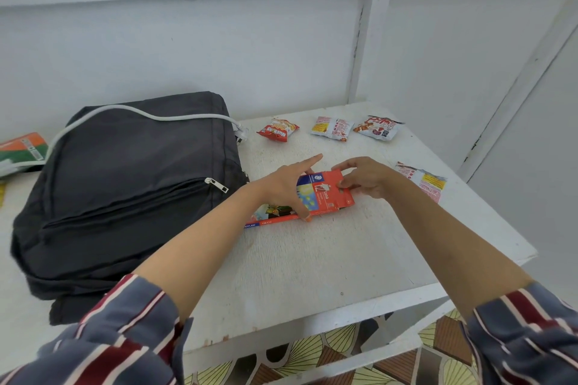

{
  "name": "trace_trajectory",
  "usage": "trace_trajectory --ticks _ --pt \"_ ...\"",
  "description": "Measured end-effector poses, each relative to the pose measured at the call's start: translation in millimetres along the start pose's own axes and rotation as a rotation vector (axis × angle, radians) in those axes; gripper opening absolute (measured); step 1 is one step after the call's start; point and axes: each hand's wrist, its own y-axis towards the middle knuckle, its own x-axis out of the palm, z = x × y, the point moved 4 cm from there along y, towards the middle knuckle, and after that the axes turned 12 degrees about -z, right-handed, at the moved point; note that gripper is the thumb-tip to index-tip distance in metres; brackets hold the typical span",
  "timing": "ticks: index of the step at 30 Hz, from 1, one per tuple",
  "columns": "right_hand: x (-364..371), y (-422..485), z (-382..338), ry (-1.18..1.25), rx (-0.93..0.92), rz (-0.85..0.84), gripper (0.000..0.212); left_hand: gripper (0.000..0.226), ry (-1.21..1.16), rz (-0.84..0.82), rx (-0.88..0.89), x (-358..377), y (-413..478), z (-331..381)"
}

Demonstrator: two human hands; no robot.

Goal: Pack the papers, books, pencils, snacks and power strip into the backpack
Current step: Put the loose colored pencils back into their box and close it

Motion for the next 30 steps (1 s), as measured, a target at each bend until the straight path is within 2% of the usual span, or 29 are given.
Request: trace_trajectory --ticks 20,23,26,30 --pt "2.1 5.1 9.6 0.076 -0.02 0.004 0.041 0.116 -0.011 0.0 0.014 1.2 2.7 1.8" --pt "0.9 6.1 9.6 0.056 -0.06 0.007 0.041 0.12 0.015 -0.018 -0.023 -0.9 -1.0 -1.2" --pt "0.8 6.6 8.8 0.058 -0.07 0.003 0.044 0.128 0.151 -0.053 -0.125 -6.0 -6.4 -10.8" --pt "3.4 6.8 7.9 0.086 -0.065 -0.024 0.045 0.125 0.199 -0.066 -0.166 -9.1 -11.7 -18.5"
